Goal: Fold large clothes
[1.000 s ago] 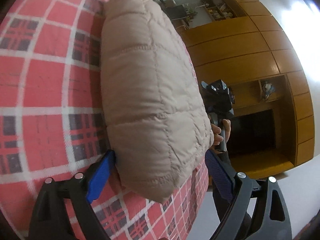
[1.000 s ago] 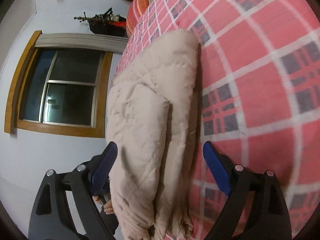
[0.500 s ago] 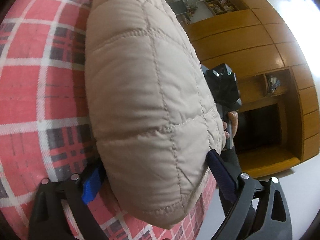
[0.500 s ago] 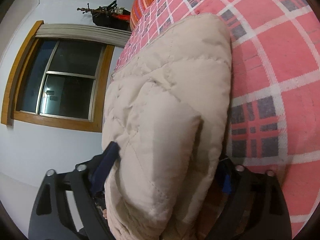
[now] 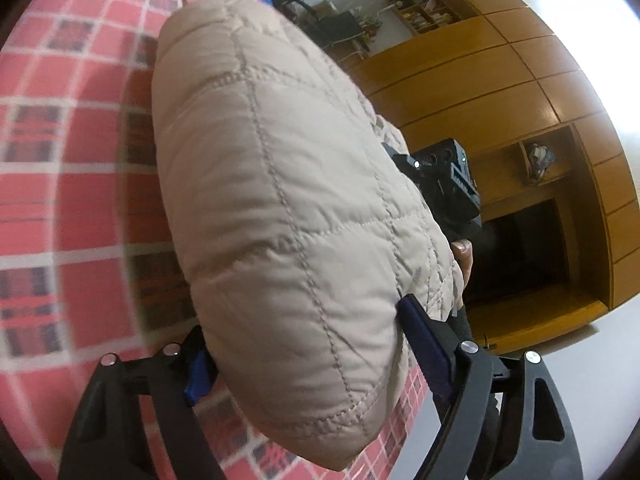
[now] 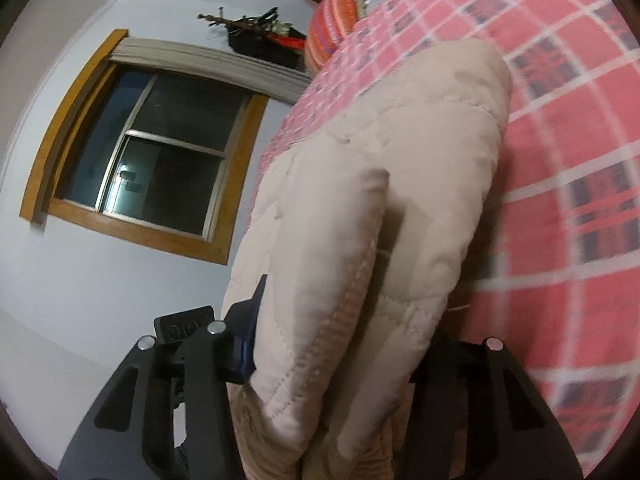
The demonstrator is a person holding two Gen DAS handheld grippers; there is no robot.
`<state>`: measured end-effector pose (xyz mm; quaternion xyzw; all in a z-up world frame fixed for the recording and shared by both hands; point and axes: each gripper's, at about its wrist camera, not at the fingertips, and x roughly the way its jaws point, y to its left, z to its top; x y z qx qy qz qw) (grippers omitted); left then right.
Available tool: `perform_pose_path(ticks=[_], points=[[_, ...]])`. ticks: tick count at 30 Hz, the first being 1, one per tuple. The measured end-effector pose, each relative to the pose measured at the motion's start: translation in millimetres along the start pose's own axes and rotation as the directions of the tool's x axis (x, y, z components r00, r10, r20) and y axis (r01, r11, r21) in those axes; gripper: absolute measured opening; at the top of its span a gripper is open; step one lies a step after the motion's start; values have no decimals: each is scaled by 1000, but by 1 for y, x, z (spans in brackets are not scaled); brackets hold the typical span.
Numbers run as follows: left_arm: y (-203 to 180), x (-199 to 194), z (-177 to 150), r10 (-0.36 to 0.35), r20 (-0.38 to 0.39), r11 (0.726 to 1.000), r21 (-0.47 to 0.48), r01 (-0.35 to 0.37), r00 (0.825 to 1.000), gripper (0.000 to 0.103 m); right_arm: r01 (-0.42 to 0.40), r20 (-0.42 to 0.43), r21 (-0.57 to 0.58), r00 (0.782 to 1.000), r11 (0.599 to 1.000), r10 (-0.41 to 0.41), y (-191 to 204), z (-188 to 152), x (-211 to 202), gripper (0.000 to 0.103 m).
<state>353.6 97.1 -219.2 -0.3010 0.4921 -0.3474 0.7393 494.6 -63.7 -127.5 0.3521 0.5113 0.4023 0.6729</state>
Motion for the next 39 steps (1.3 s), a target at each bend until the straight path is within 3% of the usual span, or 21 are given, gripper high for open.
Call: perform_pose_path(ticks=[7,13,18,21,23,25,26,27,29,32,34,36,37,39], points=[[11,-68,-48,87,26,996,30,-87,996,82,-58,-75,-49,996,997,55,39,-40,59,47],[59,-96,-90,108,8,992,-67,-107,994,82,-56,-168,-34,985,998,50,36,-74,119,48],[71,-87,-101,87,17,991,-100,-85,996,85,-44,-138,3,990,999,44,25,-78,119,60],[61,-100,-106,166,20,985,-47,-165,986,85,46,-90,-39,995,998,-49,35,-78,94,62],[51,-120,-109,306,30,952,-4,-306,952,87,141,-14,-82,990,987,-143,46,-76,70,62],[36,-150,-105,441,105,894,34,-446,891,85,236,82,-136,971,962,-226,63,-80,48,62],[27,-164,-99,472,157,875,39,-483,867,85,283,130,-175,956,943,-263,76,-81,38,55],[22,-173,-92,459,192,880,36,-474,867,85,303,153,-208,949,930,-275,84,-86,33,51],[11,-189,-68,313,270,942,32,-334,910,85,334,175,-287,940,898,-294,109,-92,37,35],[-2,-178,-26,175,343,975,71,-211,923,86,382,142,-371,924,847,-355,122,-102,69,22],[3,-149,-2,164,298,980,58,-189,940,85,411,114,-390,910,824,-399,114,-108,88,18],[25,-121,10,206,238,976,14,-216,949,84,463,113,-381,882,800,-457,96,-109,98,7],[37,-107,15,229,210,973,-14,-231,951,84,472,111,-366,878,802,-466,88,-103,101,0],[53,-88,18,253,175,967,-48,-249,951,84,472,100,-321,879,821,-466,64,-100,101,0]])
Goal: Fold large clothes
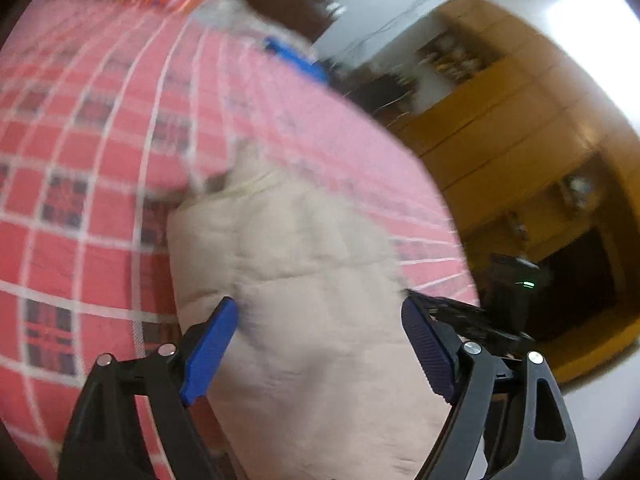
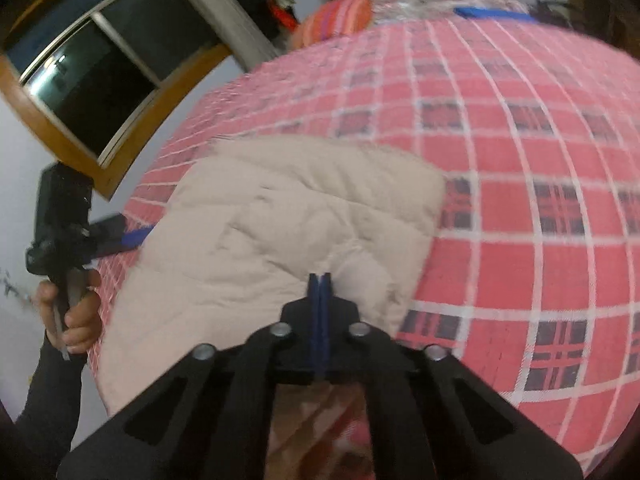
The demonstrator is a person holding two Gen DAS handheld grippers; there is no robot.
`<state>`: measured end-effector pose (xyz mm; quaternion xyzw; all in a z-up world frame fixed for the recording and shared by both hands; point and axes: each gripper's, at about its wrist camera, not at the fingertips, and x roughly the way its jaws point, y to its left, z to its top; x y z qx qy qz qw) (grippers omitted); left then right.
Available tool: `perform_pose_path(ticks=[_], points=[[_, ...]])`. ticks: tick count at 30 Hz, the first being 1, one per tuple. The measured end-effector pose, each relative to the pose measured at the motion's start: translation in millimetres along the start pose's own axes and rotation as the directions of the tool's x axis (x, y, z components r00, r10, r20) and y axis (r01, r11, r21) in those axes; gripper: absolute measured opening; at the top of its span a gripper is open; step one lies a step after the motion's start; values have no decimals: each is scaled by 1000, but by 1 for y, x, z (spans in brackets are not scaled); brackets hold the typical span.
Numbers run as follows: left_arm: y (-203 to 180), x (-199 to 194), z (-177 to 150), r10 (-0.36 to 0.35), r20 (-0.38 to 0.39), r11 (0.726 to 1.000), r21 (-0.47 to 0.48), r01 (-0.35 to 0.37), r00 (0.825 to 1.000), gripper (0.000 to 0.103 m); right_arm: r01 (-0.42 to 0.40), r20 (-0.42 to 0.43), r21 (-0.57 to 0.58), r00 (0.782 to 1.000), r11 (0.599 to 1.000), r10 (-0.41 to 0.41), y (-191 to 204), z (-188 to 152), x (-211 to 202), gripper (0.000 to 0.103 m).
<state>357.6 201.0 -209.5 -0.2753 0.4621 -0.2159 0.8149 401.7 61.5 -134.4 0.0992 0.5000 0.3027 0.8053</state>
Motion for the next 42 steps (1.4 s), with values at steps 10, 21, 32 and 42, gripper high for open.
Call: perform_pose_path(ticks=[10,21,32,42], points=[[-54,-61,-34,-56,74,987,156,44,996,84,-32,66,-179,997,983,45,68,-28,-75,7],[-73,-13,-87,25,-4,965,262,-23,1000,85,194,-40,-428,972,883,-233,95,-117,-30,0],[-91,-101,-142,-61,60,939,342,37,996,85,74,56,-271,997,960,-61,87,-133,-102,6],[-53,-53,-165,-6,29,960,279,-3,1000,85,181,23,-218,983,959,-181,82,-146,-44,0]])
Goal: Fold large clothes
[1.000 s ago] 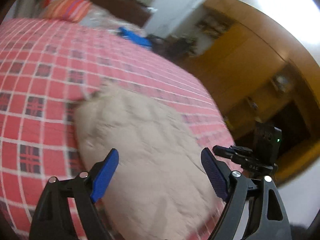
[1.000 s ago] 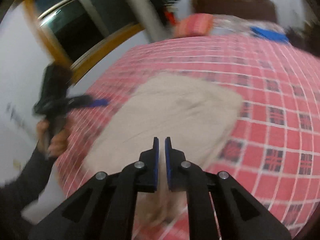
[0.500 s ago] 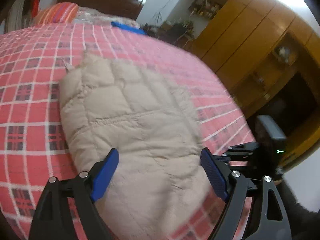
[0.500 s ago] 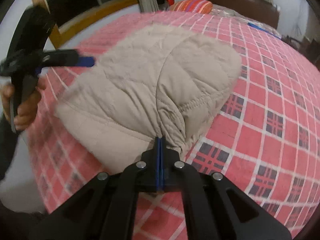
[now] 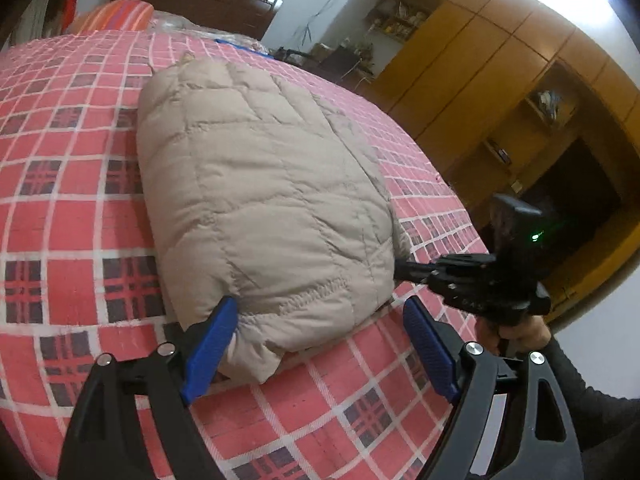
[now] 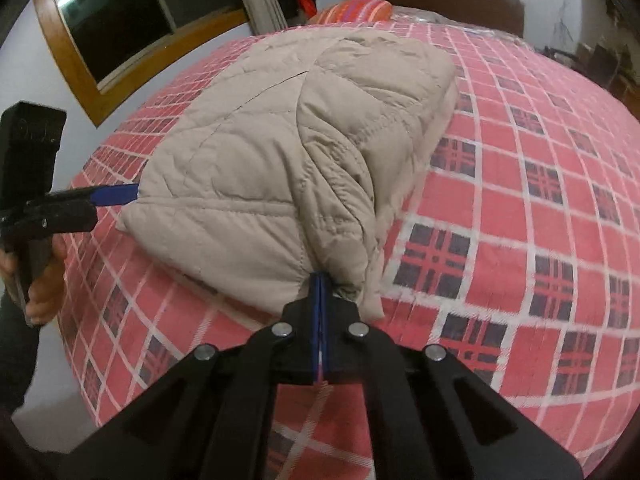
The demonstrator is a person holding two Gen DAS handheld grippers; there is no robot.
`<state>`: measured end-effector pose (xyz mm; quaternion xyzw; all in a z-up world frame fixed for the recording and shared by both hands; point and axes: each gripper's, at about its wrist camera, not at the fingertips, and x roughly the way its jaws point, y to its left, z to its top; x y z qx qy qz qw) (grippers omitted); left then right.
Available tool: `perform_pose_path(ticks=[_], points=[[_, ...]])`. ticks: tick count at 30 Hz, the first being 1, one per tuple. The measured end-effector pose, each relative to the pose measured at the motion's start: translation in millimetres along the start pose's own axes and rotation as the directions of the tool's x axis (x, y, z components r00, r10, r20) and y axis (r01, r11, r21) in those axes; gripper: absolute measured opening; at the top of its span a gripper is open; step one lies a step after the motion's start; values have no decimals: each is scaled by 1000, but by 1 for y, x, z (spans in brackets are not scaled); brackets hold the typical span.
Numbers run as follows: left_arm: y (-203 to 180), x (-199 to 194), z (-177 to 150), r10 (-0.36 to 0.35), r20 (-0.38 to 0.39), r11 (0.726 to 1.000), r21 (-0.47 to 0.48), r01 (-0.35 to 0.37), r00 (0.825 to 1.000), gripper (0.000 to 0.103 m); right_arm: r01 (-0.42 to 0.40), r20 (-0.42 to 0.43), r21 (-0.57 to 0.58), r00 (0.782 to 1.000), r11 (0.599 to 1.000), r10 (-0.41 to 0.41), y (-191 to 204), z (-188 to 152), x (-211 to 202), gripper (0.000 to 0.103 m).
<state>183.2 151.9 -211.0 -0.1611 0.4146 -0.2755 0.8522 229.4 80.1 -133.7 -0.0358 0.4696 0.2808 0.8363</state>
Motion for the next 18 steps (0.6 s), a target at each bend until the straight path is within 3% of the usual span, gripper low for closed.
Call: perform_pose_path(ticks=[2,4,6,7,8,9,11,12,13,16,18], points=[[-6,-11,-4,24,20,1000,-3,-23,1000,85,0,24,14,1000,1000,0,3,0,-11,1],[-17,-27,-14,50,50,999,-8,-50,998,86,-9,43,25,999,1000,8,7,-6,-28,12],[-26,-37,-24,131,66,991,-15,-130,989,95,18,69,51,997,999,-21,16,-17,-47,48],[-36,-45,-32,205,87,979,-13,-205,975,96,42,87,61,995,997,-47,21,-22,-56,84],[-47,-52,-42,280,114,959,-1,-282,953,97,87,127,74,987,993,-96,28,-29,-69,94],[-55,-57,-50,328,135,943,12,-333,935,98,116,157,73,979,991,-126,35,-34,-78,94],[-79,-71,-72,459,183,880,39,-473,870,99,210,203,64,954,976,-219,55,-47,-99,100],[-88,-76,-79,492,189,860,44,-508,850,99,257,215,66,940,964,-265,61,-51,-106,100],[-97,-80,-89,530,189,835,49,-547,826,99,325,236,67,913,943,-332,72,-59,-116,100],[-118,-96,-111,581,212,797,44,-602,786,99,429,261,110,858,897,-442,93,-73,-138,100],[-134,-112,-121,583,256,793,24,-608,771,99,407,293,121,857,905,-425,103,-88,-156,100]])
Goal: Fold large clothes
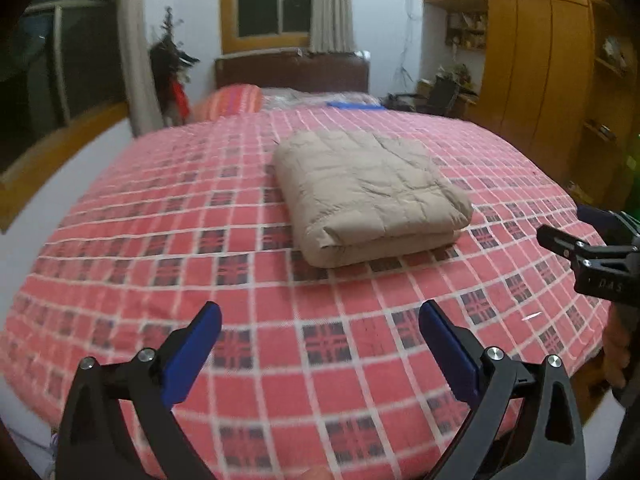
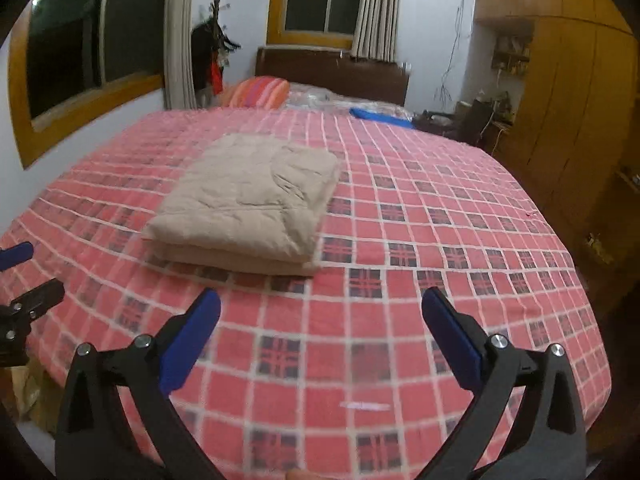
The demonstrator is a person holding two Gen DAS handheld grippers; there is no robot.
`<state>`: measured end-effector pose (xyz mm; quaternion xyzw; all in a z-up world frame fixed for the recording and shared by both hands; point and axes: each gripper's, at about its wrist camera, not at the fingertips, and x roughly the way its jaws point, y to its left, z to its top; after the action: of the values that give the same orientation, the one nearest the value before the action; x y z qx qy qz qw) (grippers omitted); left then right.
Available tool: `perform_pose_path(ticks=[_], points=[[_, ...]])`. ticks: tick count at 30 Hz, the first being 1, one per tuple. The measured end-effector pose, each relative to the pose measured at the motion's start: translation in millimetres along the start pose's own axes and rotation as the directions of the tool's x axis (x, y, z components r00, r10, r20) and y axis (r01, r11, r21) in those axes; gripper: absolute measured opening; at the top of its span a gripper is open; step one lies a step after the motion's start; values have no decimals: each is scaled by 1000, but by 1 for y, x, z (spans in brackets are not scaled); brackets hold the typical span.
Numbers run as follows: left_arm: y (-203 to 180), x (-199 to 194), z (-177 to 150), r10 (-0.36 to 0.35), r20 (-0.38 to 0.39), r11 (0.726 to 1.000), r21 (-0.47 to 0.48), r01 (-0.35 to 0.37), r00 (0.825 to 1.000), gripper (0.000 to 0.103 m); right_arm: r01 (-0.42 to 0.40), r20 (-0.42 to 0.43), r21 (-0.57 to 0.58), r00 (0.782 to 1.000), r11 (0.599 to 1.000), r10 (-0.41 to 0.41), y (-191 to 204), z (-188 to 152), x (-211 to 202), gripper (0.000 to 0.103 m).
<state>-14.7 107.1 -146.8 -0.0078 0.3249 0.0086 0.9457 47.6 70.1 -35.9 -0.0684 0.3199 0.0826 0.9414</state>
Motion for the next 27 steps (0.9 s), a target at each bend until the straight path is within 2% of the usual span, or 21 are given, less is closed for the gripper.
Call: perform_pose_path(ticks=[2,4,7,11,15,27], points=[[-6,-26,-1,19,43,1000,-5,-18,999,99,-31,40,28,999,999,30,0,-8,-23,100],[-10,-45,-1,44,54,999,-5,-44,998,99,-56,36,46,998,997,54,-1,-13,-40,100],[-14,-68,-4,-6,57,1000,-17,7,998,99,-18,43,35,999,999,16,8,-22,-63,100],[-18,-91,-12,-24,77,998,-47,28,997,99,-16,35,17,999,1000,16,18,-31,-92,100],[-20,-104,-21,28,100,999,-27,-26,995,99,-11,50,5,999,1000,10,24,-37,-111,100],[-28,-100,-29,10,50,1000,-7,-10,999,99,23,50,37,998,999,-25,18,-42,-111,100]])
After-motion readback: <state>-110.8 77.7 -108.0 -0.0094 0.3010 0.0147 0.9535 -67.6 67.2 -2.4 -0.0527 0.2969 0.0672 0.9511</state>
